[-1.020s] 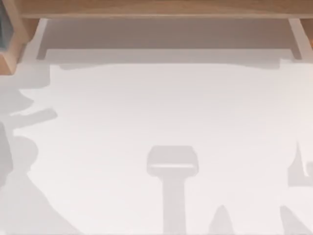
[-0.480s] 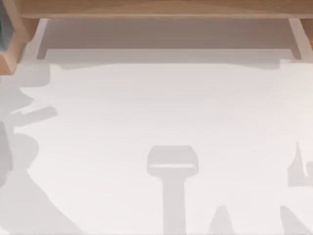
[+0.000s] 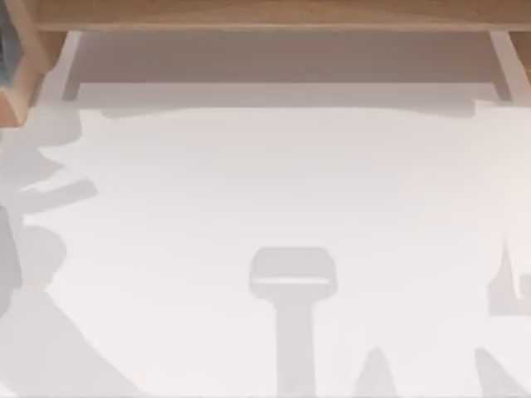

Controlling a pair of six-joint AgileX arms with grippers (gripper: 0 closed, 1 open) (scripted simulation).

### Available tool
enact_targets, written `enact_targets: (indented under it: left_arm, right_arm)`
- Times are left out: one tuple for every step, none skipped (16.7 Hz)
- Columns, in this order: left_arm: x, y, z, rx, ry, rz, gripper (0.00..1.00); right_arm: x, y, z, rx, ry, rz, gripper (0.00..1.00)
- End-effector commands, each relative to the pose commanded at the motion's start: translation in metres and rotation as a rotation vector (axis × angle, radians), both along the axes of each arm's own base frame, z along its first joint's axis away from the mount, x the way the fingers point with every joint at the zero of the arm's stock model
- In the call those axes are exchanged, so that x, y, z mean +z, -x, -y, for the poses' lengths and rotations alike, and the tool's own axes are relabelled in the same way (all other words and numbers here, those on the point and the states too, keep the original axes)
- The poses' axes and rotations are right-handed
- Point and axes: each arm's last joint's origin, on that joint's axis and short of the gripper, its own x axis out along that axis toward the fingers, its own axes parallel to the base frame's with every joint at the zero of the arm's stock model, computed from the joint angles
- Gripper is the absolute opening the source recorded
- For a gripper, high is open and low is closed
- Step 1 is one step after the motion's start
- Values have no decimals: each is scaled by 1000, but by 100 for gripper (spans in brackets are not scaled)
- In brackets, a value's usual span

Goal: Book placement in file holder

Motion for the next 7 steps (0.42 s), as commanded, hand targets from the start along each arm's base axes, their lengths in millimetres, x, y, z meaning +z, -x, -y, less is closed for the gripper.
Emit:
enact_targets:
  left_arm:
    - [0, 0, 0, 0, 0, 0, 98]
    - [0, 0, 0, 0, 0, 0, 100]
    - [0, 0, 0, 0, 0, 0, 100]
    - [0, 0, 0, 0, 0, 0, 100]
    - [0, 0, 0, 0, 0, 0, 100]
    - [0, 0, 0, 0, 0, 0, 100]
    - [0, 0, 0, 0, 0, 0, 100]
  right_arm:
    - [0, 0, 0, 0, 0, 0, 100]
    - [0, 0, 0, 0, 0, 0, 100]
    - [0, 0, 0, 0, 0, 0, 100]
    - [0, 0, 0, 0, 0, 0, 100]
    - [0, 0, 0, 0, 0, 0, 100]
    - [0, 0, 0, 0, 0, 0, 100]
    - [0, 0, 0, 0, 0, 0, 100]
